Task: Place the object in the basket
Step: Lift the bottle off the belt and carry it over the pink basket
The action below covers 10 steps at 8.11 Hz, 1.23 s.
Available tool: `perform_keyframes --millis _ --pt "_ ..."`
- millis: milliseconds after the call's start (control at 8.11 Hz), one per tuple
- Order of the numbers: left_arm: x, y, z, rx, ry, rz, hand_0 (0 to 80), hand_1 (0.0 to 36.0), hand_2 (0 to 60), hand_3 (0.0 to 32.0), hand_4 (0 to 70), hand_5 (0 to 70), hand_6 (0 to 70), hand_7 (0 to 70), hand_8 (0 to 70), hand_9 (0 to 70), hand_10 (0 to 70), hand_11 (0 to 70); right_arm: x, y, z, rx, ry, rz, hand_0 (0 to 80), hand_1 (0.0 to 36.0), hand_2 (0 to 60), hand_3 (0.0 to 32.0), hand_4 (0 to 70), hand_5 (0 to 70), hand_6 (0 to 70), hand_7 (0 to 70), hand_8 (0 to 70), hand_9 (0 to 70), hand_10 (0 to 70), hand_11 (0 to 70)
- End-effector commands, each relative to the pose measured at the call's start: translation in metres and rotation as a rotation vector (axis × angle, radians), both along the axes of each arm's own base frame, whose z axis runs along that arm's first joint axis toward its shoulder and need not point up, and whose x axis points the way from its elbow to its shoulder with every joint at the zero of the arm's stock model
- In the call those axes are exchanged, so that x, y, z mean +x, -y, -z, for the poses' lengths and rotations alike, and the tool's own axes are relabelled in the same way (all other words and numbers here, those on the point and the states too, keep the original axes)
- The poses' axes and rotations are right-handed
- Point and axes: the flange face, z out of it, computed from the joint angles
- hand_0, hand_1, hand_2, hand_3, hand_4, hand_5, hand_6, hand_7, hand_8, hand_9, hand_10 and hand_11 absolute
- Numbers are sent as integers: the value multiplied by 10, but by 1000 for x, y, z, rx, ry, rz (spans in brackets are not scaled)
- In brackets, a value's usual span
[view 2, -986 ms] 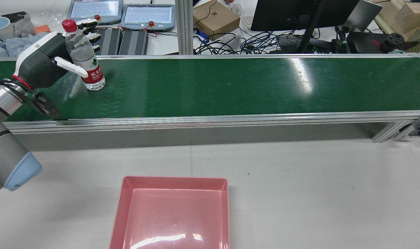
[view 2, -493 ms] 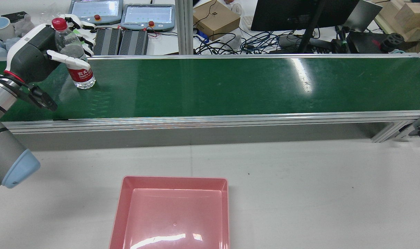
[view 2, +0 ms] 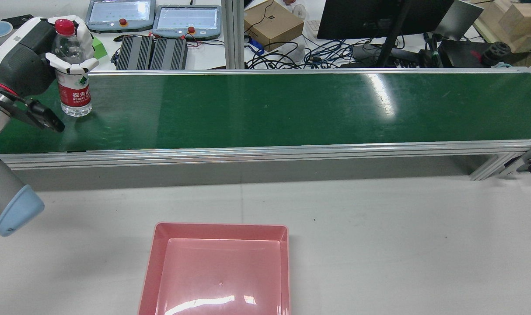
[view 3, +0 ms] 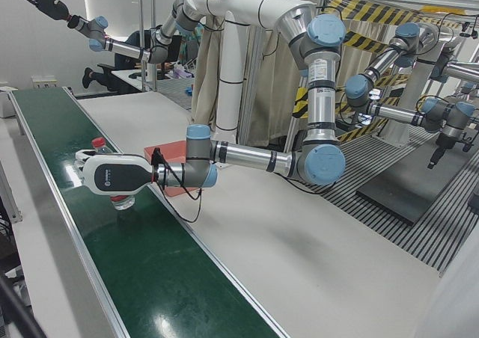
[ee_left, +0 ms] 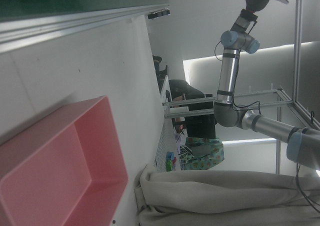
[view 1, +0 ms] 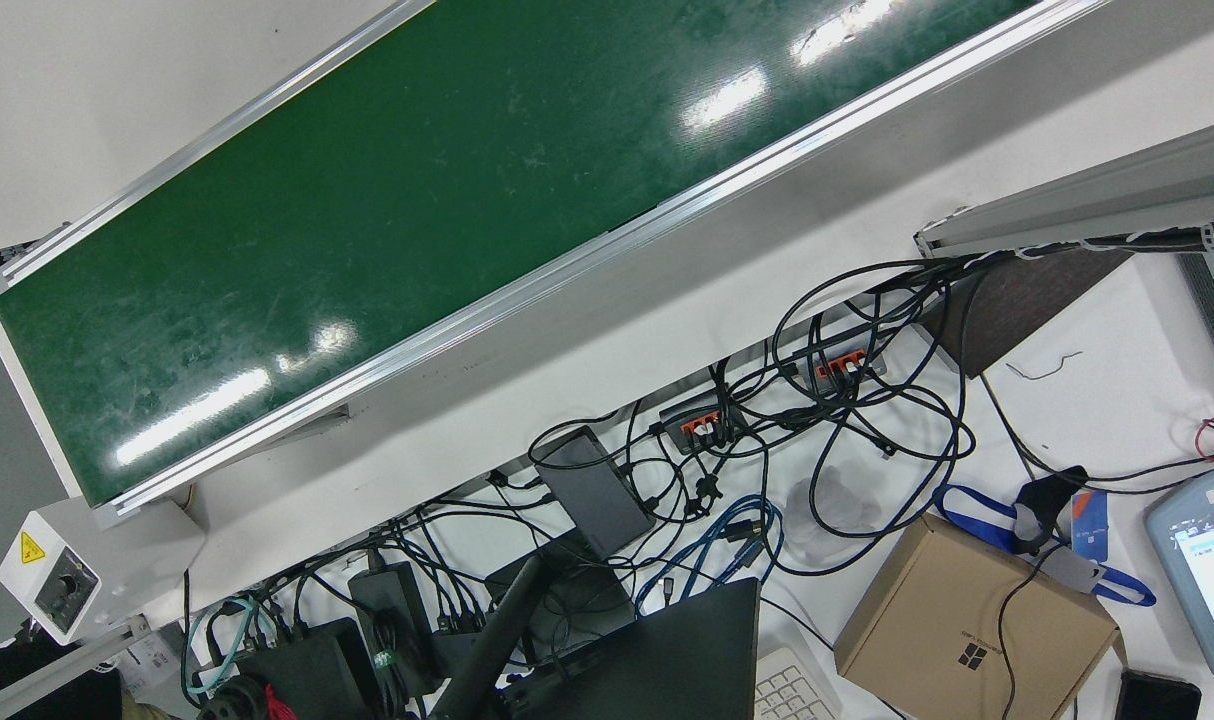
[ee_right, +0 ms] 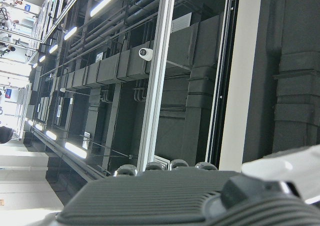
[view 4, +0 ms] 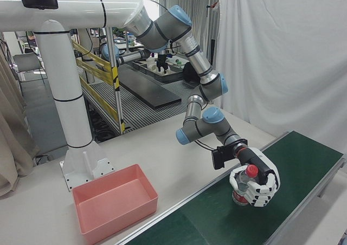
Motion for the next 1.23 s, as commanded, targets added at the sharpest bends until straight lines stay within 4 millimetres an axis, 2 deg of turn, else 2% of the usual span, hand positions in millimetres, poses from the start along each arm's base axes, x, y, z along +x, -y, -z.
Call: perform_keyframes --millis 0,123,247,370,493,616,740,863,986,1110 --pt "-7 -29 44 33 -3 -12 800 310 274 0 700 700 700 700 700 700 700 700 0 0 0 -1 0 0 0 0 0 0 0 0 0 0 0 0 0 0" --pt "-5 -47 65 57 -20 -33 800 294 259 0 700 700 700 700 700 700 700 700 0 0 0 -1 0 0 0 0 0 0 0 0 0 0 0 0 0 0" --pt "11 -84 88 67 -28 -94 800 287 241 0 700 700 700 700 700 700 700 700 0 0 0 -1 0 0 0 0 0 0 0 0 0 0 0 0 0 0" --pt "14 -134 101 75 -8 -149 800 280 205 0 625 700 700 700 700 700 700 700 0 0 0 1 0 0 0 0 0 0 0 0 0 0 0 0 0 0" --pt "0 -177 129 101 33 -167 800 271 130 0 515 700 700 700 700 700 700 700 0 0 0 1 0 0 0 0 0 0 0 0 0 0 0 0 0 0" --pt "-8 -219 151 118 52 -206 800 265 108 0 485 700 700 700 700 700 700 700 0 0 0 1 0 0 0 0 0 0 0 0 0 0 0 0 0 0" --pt "-8 -238 160 131 52 -234 800 265 102 0 476 700 700 700 700 700 700 700 0 0 0 -1 0 0 0 0 0 0 0 0 0 0 0 0 0 0" --pt "9 -253 163 133 42 -282 800 267 52 0 412 700 700 700 700 700 700 700 0 0 0 1 0 0 0 0 0 0 0 0 0 0 0 0 0 0" --pt "38 -272 163 104 2 -289 800 277 7 0 379 700 700 700 700 700 700 700 0 0 0 -1 0 0 0 0 0 0 0 0 0 0 0 0 0 0" --pt "65 -293 162 70 -18 -289 800 249 0 0 344 700 700 700 700 700 700 700 0 0 0 -1 0 0 0 0 0 0 0 0 0 0 0 0 0 0"
